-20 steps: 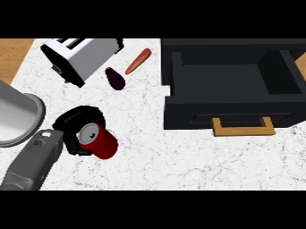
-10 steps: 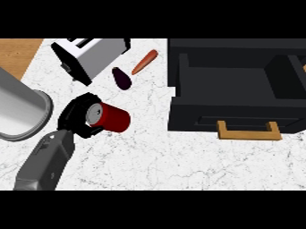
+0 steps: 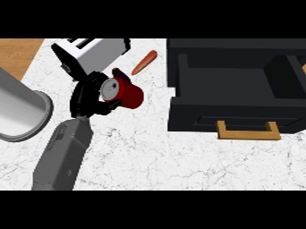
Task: Pick up the can, place it into the drawer and close the drawer
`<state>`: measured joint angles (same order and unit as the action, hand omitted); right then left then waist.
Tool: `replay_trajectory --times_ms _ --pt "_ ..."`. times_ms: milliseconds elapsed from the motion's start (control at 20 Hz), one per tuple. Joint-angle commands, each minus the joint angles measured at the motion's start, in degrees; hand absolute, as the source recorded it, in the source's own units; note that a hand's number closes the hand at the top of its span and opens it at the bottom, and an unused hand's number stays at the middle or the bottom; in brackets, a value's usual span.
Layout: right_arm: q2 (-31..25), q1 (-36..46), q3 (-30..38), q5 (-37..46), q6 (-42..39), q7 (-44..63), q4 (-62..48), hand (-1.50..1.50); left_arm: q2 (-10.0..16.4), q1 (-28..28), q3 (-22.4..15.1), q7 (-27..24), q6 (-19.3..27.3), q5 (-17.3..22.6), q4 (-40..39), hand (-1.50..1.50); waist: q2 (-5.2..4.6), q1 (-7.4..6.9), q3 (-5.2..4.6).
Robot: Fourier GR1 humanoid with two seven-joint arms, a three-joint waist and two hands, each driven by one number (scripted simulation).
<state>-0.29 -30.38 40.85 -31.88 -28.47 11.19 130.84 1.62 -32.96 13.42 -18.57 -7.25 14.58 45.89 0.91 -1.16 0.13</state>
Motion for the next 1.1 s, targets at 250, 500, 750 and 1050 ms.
replay_trajectory --times_ms 250,500,750,1050 --pt "0.26 2.13 -2.6 2.54 2.12 0.38 0.58 -1.5 -1.59 0.76 -10.89 18.93 17.04 2.25 25.56 1.5 -0.54 0.93 -0.08" --pt "-0.08 4.24 -1.57 -0.68 2.98 4.45 2.62 -1.5 -1.6 -4.71 -14.48 26.03 25.0 -0.43 30.58 1.5 -0.74 1.51 -0.12" --pt "-0.06 5.21 -0.62 2.79 -0.56 -0.19 -3.68 -1.5 -1.61 -8.88 -18.58 29.22 30.75 -2.34 32.23 1.5 -0.79 1.59 -0.09" --pt "-0.08 4.9 -0.16 -0.62 0.61 4.23 0.67 -1.5 -1.62 -15.93 -19.39 30.21 33.98 -0.45 26.81 1.5 -0.88 2.0 -0.12"
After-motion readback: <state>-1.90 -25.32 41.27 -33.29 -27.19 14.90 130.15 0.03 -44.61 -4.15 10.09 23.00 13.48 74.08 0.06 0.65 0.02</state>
